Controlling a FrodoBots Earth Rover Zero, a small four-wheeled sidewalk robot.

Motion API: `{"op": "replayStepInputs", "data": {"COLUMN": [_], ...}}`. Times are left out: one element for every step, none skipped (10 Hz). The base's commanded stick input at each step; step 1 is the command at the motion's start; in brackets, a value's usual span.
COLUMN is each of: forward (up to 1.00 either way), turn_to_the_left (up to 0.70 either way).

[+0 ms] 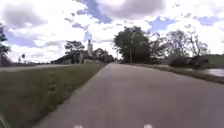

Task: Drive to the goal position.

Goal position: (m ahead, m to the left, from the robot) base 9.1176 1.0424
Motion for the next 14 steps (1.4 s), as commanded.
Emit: {"op": "replayStepInputs", "data": {"forward": [1.00, 1.00, 1.00, 1.00, 1.00, 1.00, 1.00, 1.00, 1.00, 1.00, 1.00, 1.00, 1.00, 1.00], "turn_to_the_left": [0.00, 0.00, 0.00, 0.00, -0.10, -0.24, -0.27, -0.20, -0.07, 0.00, 0.00, 0.00, 0.00, 0.00]}}
